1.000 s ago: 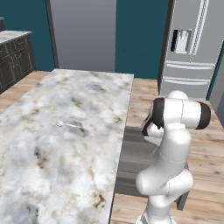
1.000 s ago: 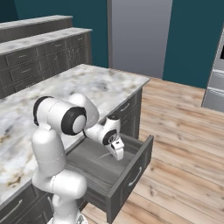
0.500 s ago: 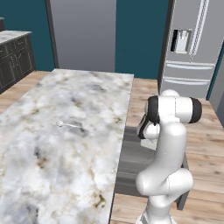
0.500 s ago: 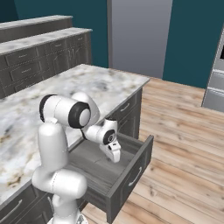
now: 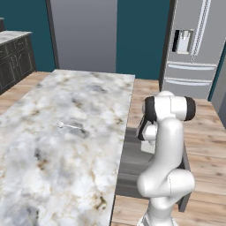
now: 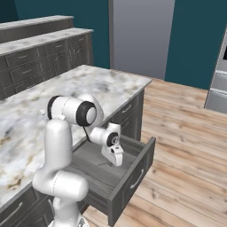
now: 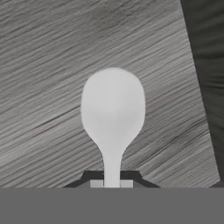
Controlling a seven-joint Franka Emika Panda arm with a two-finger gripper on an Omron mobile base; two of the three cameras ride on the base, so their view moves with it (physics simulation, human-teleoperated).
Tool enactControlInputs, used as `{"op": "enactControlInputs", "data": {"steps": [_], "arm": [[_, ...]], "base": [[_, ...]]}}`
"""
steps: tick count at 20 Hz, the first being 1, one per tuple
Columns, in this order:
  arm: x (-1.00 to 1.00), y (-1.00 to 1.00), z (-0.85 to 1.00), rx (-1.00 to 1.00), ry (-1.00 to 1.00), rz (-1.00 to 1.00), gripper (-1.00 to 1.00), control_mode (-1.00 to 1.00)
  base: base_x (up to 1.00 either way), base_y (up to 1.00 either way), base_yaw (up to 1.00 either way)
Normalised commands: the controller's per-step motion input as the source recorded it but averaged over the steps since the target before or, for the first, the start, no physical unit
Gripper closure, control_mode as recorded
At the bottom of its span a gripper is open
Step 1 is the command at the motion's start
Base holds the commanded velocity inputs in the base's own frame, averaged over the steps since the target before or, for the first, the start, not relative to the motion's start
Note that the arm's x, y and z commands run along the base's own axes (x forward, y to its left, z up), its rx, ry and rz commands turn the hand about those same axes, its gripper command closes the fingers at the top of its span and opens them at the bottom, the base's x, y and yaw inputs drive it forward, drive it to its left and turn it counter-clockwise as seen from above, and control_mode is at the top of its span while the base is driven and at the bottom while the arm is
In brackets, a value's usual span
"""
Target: Organize the utensils by type. Pick up the wooden spoons from the counter and place them in the open cabinet. Then pick up the metallic utensils from the counter and place them in the open drawer.
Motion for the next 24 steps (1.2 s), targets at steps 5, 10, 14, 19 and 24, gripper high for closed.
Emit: {"op": "enactControlInputs", "data": {"steps": [5,10,14,19,24], "arm": [[0.00,0.00,-0.27,0.03,0.00,0.00,1.00,-1.00],[0.00,0.00,-0.22,0.02,-0.02,0.00,1.00,-1.00],[0.06,0.00,-0.24,0.00,0.00,0.00,1.00,-1.00],[0.13,0.00,-0.16,0.00,0.00,0.00,1.00,-1.00],[0.12,0.00,-0.10,0.00,0.00,0.00,1.00,-1.00]], "base": [[0.00,0.00,0.00],[0.00,0.00,0.00],[0.00,0.00,0.00],[0.00,0.00,0.00],[0.00,0.00,0.00]]}}
